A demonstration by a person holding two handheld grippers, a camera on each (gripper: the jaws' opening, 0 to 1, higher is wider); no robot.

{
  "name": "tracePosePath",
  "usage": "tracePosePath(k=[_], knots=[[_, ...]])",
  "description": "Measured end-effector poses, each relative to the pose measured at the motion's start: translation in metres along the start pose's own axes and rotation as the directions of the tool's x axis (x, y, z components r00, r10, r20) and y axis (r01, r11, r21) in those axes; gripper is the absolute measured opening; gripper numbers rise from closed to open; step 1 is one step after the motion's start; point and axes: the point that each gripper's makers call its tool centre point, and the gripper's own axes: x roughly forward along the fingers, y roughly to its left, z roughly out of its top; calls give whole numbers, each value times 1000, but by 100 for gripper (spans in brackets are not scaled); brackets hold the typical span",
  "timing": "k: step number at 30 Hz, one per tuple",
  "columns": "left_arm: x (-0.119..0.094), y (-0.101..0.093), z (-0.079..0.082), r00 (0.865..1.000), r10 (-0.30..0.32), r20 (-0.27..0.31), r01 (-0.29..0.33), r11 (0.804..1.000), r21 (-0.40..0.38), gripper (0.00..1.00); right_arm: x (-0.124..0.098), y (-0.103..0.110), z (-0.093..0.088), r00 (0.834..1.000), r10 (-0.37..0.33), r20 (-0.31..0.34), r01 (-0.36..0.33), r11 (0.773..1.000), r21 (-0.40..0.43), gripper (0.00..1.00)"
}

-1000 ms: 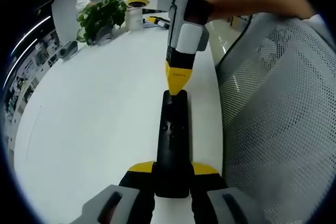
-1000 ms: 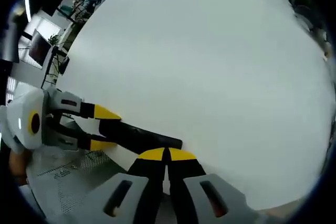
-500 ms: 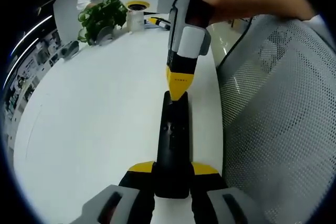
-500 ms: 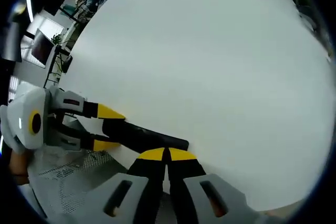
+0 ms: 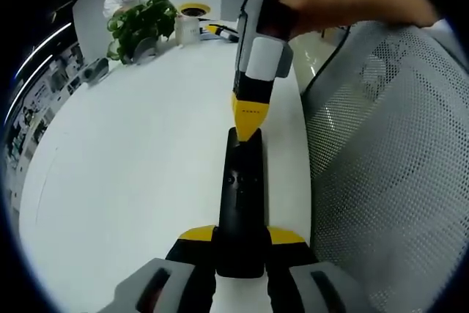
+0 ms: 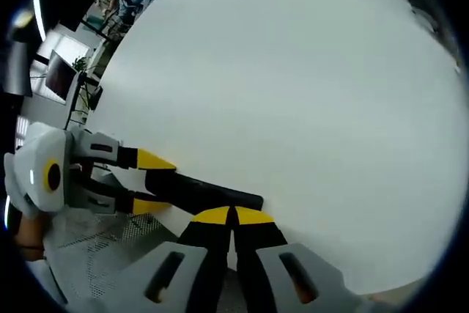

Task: Press the specified remote control buttons in sequence, fully releasing each button before pressing the next.

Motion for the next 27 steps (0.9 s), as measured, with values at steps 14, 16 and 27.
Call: tracePosePath(k=[14,16,27], knots=[[0,0,0,1000,-1,0,1,1000,6,25,1,9,1,999,32,-2,-32,999,-10,0],[0,0,0,1000,-1,1,1,1000,6,25,1,10,1,999,37,-2,-37,999,-11,0],[0,0,0,1000,-1,2,1,1000,5,25,6,12,-1,999,45,-19,-45,999,-11,0]])
